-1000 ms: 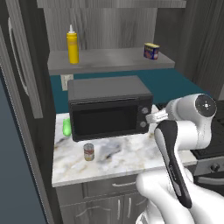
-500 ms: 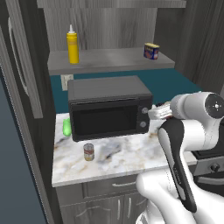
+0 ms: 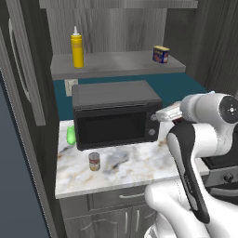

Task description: Pick the cans from the counter and place them in their designated side in the cabinet.

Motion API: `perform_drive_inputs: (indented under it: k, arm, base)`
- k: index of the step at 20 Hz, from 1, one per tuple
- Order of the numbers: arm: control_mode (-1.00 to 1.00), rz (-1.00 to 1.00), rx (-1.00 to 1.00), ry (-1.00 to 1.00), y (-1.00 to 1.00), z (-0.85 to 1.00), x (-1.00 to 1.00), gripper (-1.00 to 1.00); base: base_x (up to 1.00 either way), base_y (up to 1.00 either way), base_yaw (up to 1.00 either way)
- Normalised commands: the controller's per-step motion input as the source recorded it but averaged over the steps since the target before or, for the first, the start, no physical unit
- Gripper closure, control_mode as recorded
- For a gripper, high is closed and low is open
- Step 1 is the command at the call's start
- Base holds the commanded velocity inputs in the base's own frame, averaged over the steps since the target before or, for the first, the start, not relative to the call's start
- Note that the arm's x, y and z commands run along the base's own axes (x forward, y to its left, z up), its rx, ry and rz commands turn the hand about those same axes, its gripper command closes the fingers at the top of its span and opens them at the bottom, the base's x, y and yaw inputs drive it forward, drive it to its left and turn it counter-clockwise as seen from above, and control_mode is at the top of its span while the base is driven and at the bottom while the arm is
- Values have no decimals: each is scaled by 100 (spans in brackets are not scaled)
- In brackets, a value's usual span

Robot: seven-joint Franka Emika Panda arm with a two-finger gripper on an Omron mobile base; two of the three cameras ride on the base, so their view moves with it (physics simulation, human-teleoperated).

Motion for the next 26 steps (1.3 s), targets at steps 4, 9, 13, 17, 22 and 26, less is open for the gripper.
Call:
perform_drive_inputs:
  k: [4, 9, 13, 17, 22, 26]
  arm:
    - [-100, 1, -1, 0, 4, 28, 0, 100]
    - [-100, 1, 0, 0, 6, 27, 0, 100]
    - [-100, 1, 0, 0, 8, 23, 0, 100]
    - [-100, 1, 0, 0, 8, 22, 1, 100]
    - [-100, 1, 0, 0, 4, 22, 2, 100]
    - [-100, 1, 0, 0, 1, 24, 3, 100]
  base:
    - [0, 0, 0]
    - [0, 0, 0]
    - [0, 0, 0]
    - [0, 0, 0]
    - [0, 0, 0]
    - [0, 0, 0]
